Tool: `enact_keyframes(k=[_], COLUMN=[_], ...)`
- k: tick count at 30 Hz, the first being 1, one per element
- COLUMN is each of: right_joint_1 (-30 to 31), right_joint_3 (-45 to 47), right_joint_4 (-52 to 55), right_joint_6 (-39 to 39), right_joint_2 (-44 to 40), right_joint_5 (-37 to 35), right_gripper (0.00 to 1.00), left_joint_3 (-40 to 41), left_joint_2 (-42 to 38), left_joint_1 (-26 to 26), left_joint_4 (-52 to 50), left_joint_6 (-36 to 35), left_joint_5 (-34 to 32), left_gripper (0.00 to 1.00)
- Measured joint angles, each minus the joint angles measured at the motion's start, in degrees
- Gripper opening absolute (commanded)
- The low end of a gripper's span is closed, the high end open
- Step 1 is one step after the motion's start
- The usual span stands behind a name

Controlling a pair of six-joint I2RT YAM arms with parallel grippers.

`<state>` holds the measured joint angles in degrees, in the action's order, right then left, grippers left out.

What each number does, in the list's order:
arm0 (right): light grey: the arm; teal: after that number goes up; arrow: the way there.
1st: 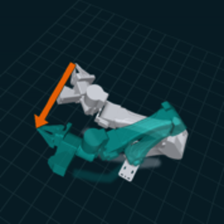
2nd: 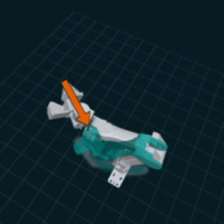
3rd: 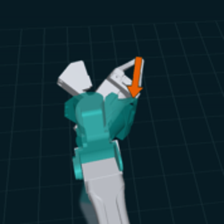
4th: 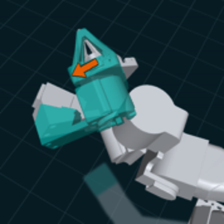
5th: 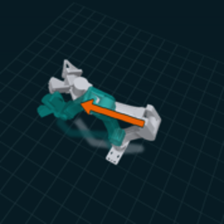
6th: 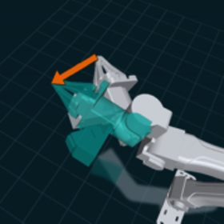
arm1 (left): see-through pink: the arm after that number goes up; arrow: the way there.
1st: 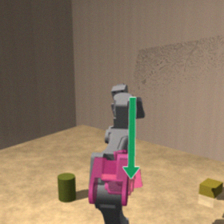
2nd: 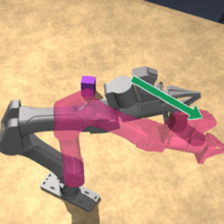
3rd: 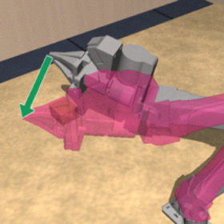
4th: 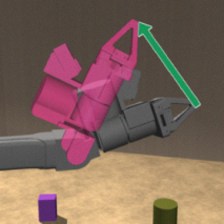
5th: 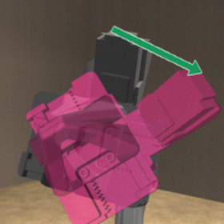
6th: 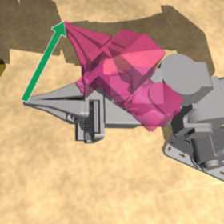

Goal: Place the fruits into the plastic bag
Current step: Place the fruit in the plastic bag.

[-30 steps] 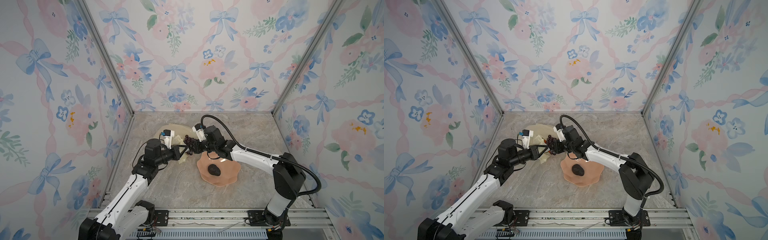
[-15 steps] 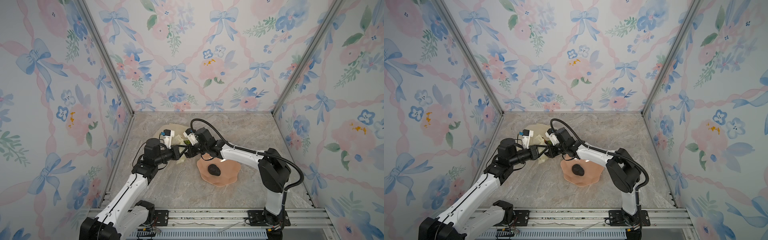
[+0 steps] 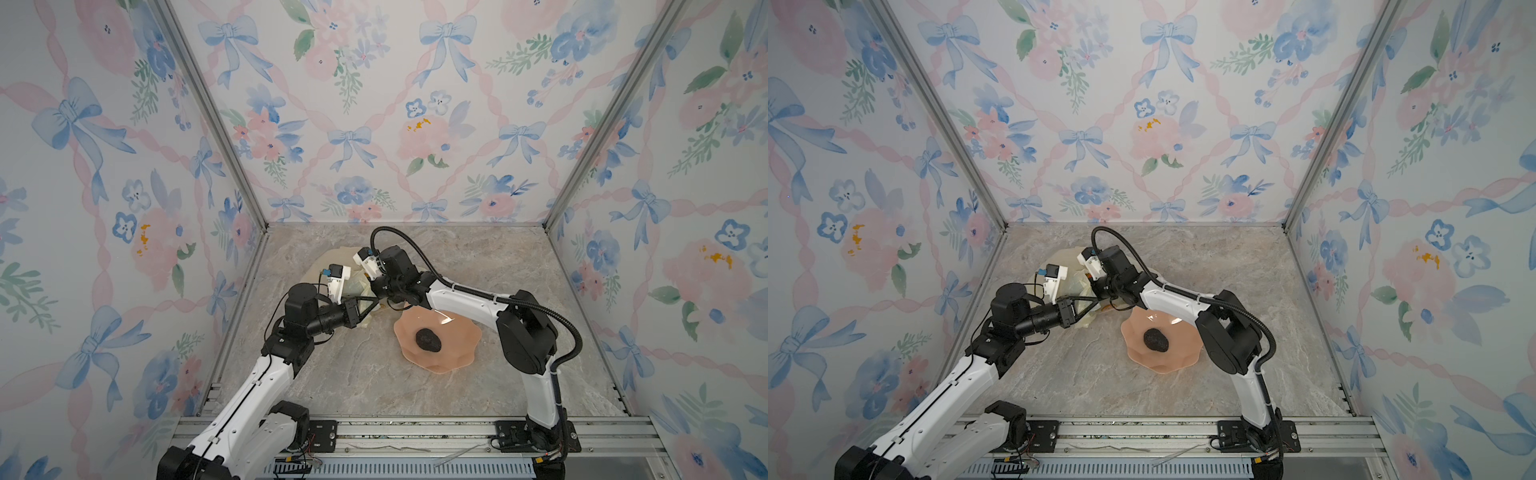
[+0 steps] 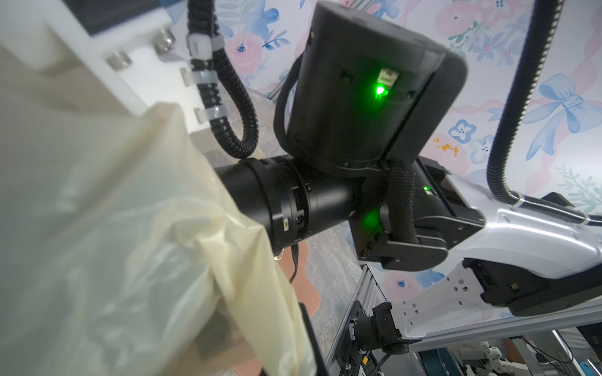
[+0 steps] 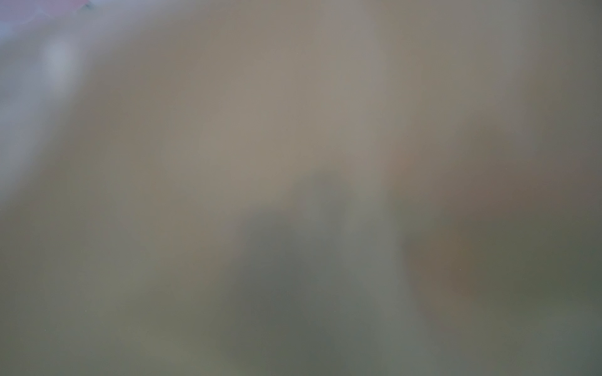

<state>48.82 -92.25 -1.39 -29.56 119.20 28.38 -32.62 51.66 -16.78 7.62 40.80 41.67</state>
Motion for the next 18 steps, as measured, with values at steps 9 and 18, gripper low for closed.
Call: enact_keyframes(k=[9,18], right_joint_1=[0.1,1.9], right_joint_3=[-1.4,-6.9], right_joint_4=[-12.7,-13.5], right_joint_6=[-12.7,-16.0], right_joint_2=[5.7,10.6], right_joint_5=[3.5,4.6], right_gripper=[0.30,0.30], left_joint_3=[1.4,3.1], left_joint_2=[-0.6,-5.0], left_joint_1=[0.0,1.5], left_joint_4=[-0.2,-2.1], left_joint_6=[-0.3,-1.8], left_joint_5=[0.3,-2.4], left_gripper=[0.00,0.00])
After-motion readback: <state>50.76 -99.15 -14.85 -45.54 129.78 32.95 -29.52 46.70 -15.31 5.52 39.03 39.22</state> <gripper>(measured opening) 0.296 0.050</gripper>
